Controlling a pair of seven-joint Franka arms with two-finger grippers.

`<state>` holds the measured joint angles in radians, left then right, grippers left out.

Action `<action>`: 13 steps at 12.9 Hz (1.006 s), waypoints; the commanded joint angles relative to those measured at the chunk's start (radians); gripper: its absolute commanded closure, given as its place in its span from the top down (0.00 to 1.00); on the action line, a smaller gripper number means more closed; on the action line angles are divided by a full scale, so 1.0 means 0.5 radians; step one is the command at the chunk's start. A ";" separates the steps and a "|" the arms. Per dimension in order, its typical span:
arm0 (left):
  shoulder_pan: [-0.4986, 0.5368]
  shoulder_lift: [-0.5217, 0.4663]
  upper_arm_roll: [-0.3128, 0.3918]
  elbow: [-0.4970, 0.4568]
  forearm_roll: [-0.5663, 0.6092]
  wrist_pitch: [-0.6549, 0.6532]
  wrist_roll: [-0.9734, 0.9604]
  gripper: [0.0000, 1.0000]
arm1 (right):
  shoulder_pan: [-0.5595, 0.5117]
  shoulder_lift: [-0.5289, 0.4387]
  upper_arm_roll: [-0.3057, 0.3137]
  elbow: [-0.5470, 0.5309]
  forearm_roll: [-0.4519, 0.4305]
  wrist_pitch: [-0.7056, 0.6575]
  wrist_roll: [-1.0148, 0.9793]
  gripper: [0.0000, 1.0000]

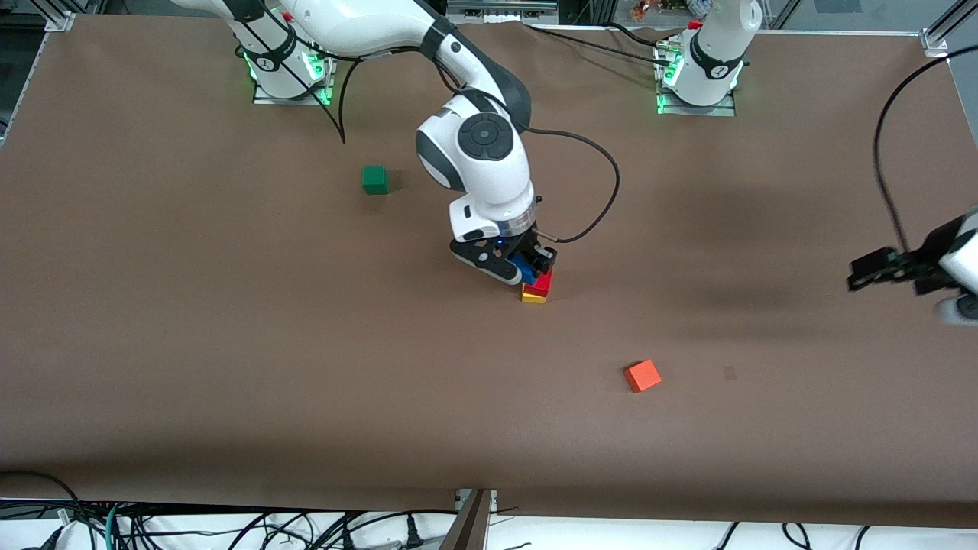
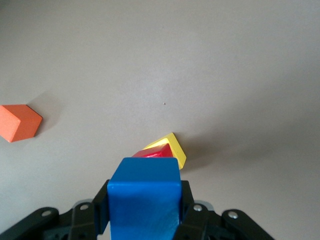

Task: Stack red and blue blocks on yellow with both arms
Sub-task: 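Move the blue cube over the red cube while the left gripper withdraws, then lower the blue cube onto the red cube and open the right gripper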

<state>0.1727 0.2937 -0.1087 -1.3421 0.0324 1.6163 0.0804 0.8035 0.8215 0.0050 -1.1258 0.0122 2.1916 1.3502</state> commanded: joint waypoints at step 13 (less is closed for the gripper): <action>-0.029 -0.112 0.033 -0.203 -0.141 -0.027 -0.054 1.00 | 0.086 0.155 -0.028 0.089 -0.101 0.194 0.104 0.51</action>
<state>0.1623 0.2473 -0.0983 -1.4381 -0.0219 1.6006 0.0587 0.8326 0.8731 0.0004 -1.1230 -0.0173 2.2756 1.3744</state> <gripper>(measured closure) 0.000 0.445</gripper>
